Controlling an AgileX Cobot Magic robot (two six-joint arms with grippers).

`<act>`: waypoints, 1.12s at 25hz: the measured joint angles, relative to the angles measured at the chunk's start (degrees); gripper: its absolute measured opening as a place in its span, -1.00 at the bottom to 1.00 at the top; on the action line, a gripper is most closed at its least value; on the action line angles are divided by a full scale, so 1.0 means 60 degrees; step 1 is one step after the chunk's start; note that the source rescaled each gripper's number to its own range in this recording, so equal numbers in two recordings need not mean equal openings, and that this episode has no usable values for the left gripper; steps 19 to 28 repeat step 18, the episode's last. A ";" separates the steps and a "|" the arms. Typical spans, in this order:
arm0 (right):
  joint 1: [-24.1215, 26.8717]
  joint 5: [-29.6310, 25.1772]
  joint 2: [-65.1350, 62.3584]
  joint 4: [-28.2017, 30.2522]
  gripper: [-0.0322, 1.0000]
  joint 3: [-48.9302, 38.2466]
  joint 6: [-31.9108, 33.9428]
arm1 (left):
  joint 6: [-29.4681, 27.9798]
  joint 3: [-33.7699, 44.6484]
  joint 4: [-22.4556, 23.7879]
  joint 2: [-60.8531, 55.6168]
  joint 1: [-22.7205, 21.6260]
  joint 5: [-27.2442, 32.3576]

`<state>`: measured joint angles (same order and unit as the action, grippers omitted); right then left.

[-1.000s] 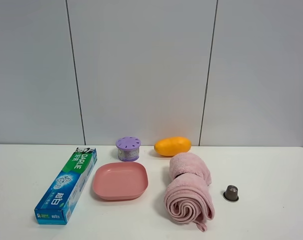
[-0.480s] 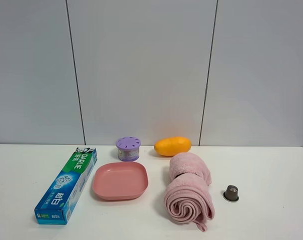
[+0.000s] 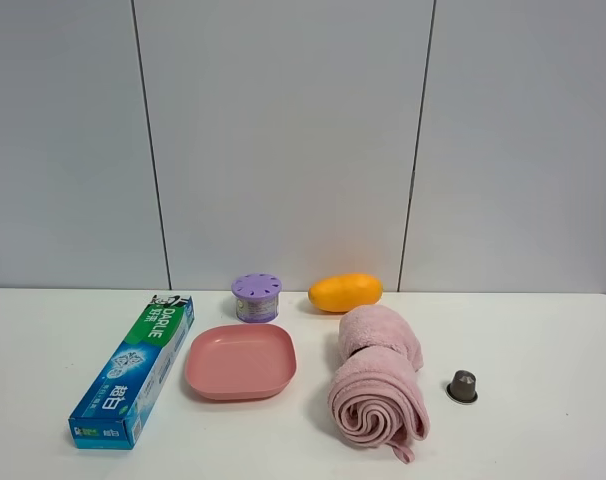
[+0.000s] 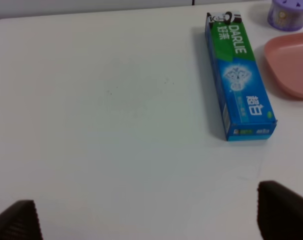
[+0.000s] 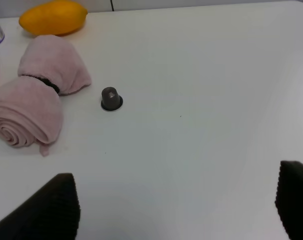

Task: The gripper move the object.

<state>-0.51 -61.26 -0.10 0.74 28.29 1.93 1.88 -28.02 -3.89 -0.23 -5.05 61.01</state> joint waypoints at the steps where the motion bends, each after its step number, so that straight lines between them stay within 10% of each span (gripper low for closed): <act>1: 0.0000 0.0000 0.0000 0.0000 0.95 0.0000 0.0000 | 0.0000 0.0000 0.0000 0.0000 0.0000 0.0000; 28: 0.0000 0.0000 0.0000 0.0000 0.95 0.0000 0.0000 | 0.0000 0.0000 0.0000 0.0000 0.0000 0.0000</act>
